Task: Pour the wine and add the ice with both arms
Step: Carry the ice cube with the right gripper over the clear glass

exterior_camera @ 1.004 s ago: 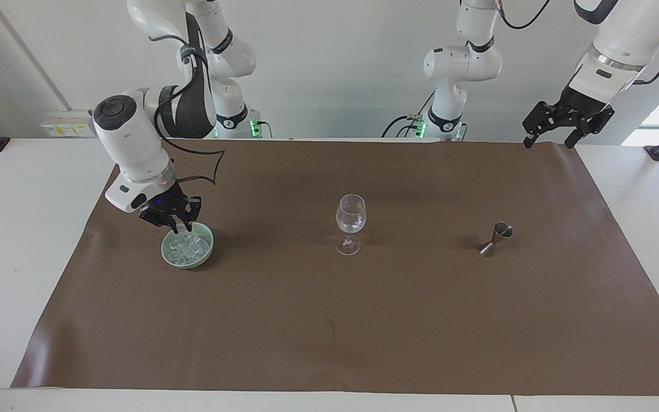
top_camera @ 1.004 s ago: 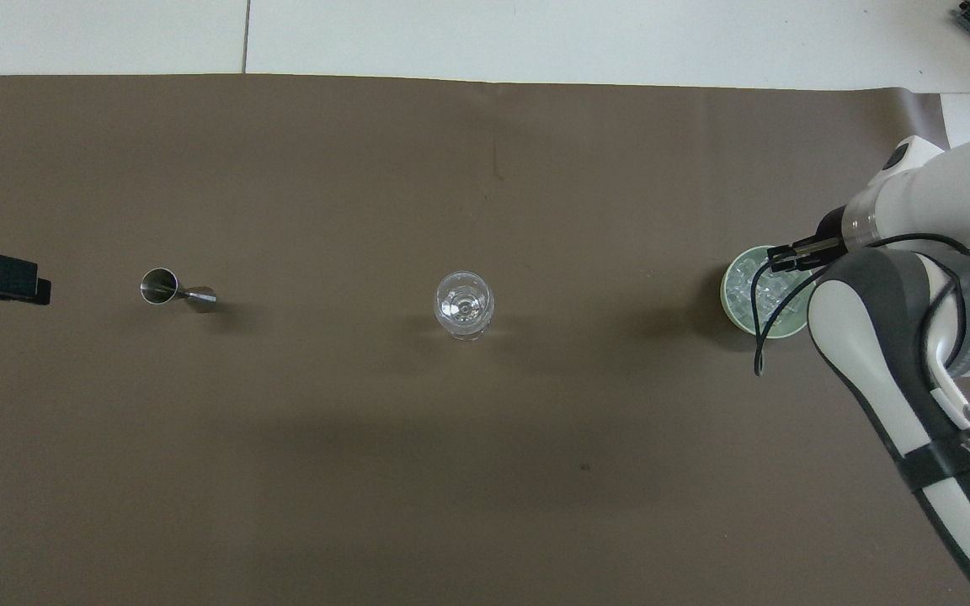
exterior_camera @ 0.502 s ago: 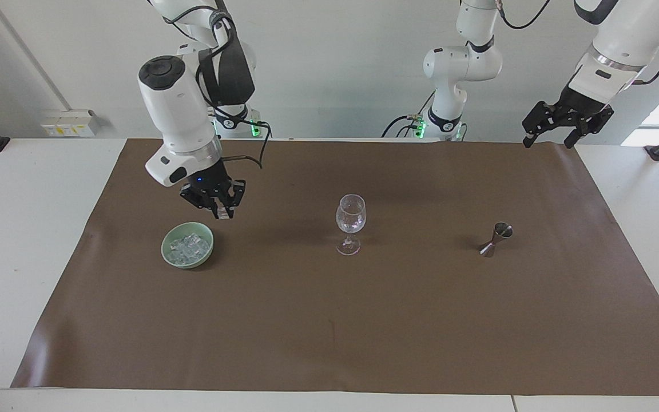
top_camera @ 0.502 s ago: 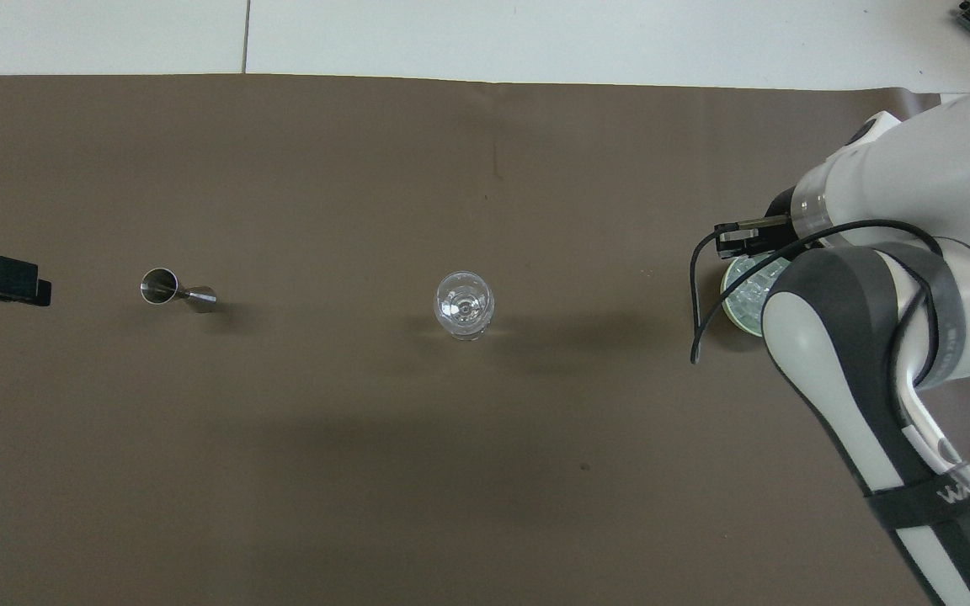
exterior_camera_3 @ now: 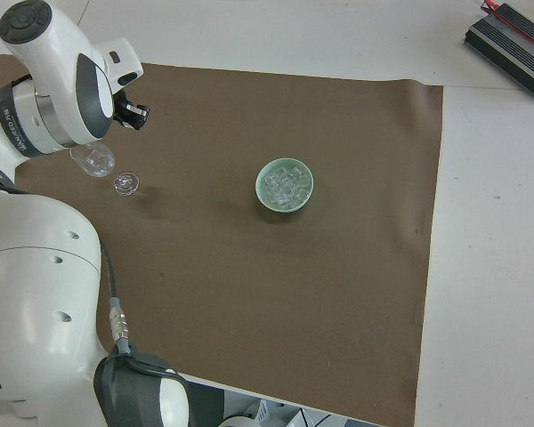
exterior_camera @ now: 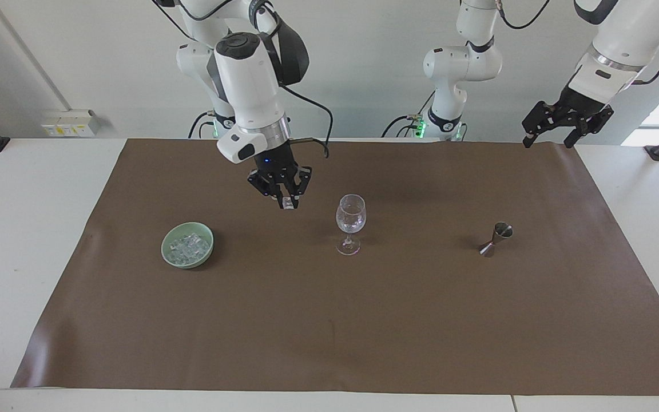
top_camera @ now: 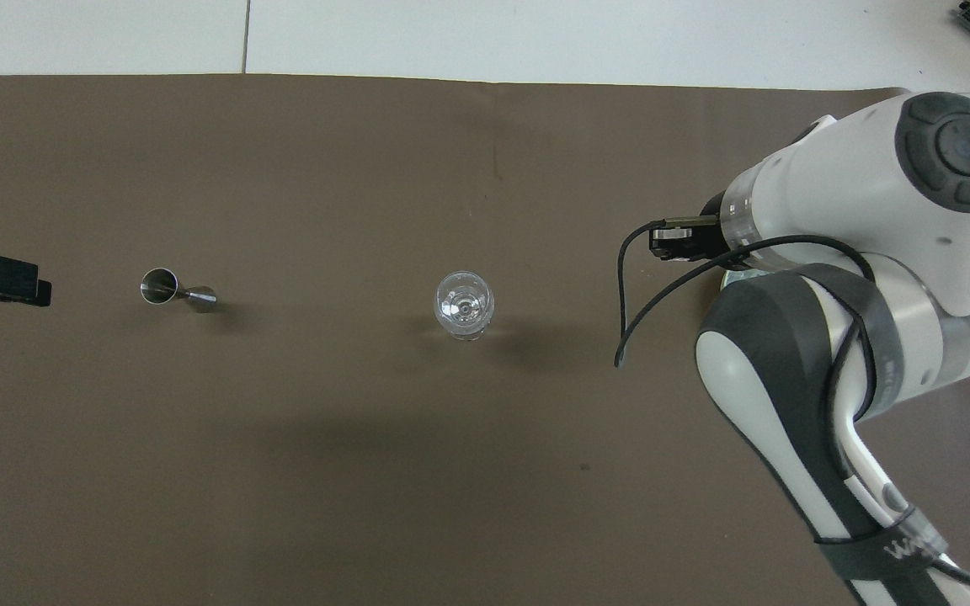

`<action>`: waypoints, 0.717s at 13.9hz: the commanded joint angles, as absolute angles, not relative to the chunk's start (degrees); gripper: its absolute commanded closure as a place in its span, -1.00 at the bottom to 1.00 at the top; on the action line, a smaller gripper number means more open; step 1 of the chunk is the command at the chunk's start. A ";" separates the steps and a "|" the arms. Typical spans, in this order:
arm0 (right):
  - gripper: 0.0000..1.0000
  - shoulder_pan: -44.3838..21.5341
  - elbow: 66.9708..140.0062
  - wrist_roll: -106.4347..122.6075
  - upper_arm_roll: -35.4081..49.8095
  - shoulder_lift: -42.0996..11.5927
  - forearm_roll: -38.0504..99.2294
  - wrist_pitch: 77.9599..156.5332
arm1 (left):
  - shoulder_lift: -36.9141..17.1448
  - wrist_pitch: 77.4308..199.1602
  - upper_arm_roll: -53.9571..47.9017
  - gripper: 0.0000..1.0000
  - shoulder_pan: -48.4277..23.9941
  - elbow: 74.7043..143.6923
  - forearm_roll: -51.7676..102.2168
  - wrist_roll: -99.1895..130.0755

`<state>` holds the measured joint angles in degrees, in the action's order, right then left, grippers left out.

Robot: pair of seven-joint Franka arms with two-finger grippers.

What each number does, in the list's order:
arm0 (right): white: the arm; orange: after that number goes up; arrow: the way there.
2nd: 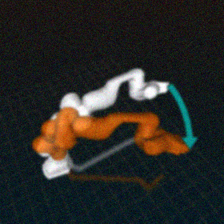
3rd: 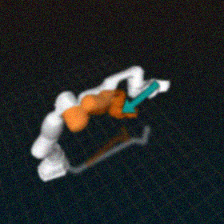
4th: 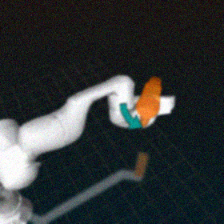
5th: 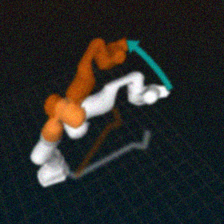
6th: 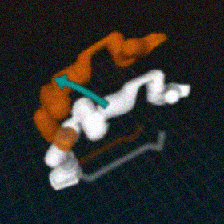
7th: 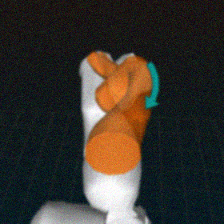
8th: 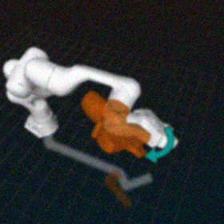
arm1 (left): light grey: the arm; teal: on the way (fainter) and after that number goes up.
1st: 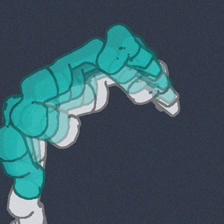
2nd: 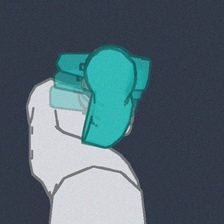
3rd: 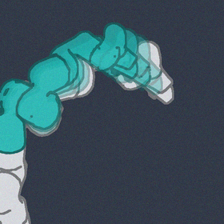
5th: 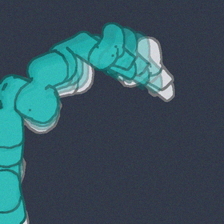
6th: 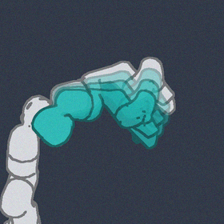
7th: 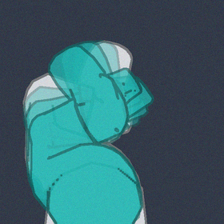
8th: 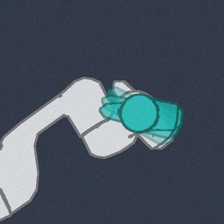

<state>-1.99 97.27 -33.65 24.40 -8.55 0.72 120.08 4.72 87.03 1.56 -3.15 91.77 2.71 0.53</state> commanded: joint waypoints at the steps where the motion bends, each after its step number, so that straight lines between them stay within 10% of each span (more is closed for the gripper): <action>1: 1.00 -2.45 97.03 -39.54 26.63 -9.32 1.23 122.95 | 5.89 86.40 1.32 -1.00 -2.55 92.64 2.37 -0.26; 10: 1.00 -9.49 96.77 -50.18 26.81 -13.80 0.00 130.25 | 5.80 86.40 1.32 -1.00 -2.55 92.64 2.37 -0.35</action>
<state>-8.95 97.38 -48.35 26.49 -12.24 0.63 128.88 4.72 87.01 1.56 -3.15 91.78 2.71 0.53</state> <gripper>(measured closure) 0.727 0.000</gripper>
